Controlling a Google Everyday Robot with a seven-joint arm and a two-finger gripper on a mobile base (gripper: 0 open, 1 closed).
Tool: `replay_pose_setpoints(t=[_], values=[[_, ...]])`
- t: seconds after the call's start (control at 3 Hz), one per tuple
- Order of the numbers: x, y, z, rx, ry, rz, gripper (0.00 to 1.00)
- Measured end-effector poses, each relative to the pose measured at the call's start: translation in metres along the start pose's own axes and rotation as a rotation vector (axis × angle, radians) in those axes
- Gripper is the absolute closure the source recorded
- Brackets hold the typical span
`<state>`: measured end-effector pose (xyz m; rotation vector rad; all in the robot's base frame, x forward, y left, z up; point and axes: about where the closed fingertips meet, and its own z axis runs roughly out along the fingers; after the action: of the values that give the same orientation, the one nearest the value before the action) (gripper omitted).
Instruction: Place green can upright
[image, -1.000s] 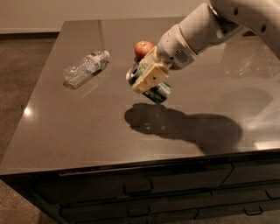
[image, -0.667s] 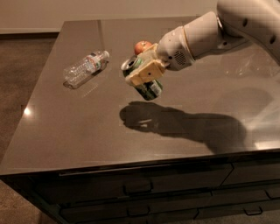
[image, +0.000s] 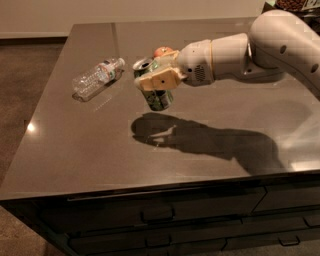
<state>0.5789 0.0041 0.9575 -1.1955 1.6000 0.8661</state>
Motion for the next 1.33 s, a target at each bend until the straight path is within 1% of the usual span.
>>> replay_pose_setpoints(t=[0.67, 1.0, 1.33], values=[[0.013, -0.013, 0.023, 0.1, -0.14, 0.05, 1.0], [0.021, -0.021, 0.031, 0.132, -0.201, 0.062, 0.82], [0.032, -0.033, 0.031, 0.164, -0.271, 0.071, 0.51]])
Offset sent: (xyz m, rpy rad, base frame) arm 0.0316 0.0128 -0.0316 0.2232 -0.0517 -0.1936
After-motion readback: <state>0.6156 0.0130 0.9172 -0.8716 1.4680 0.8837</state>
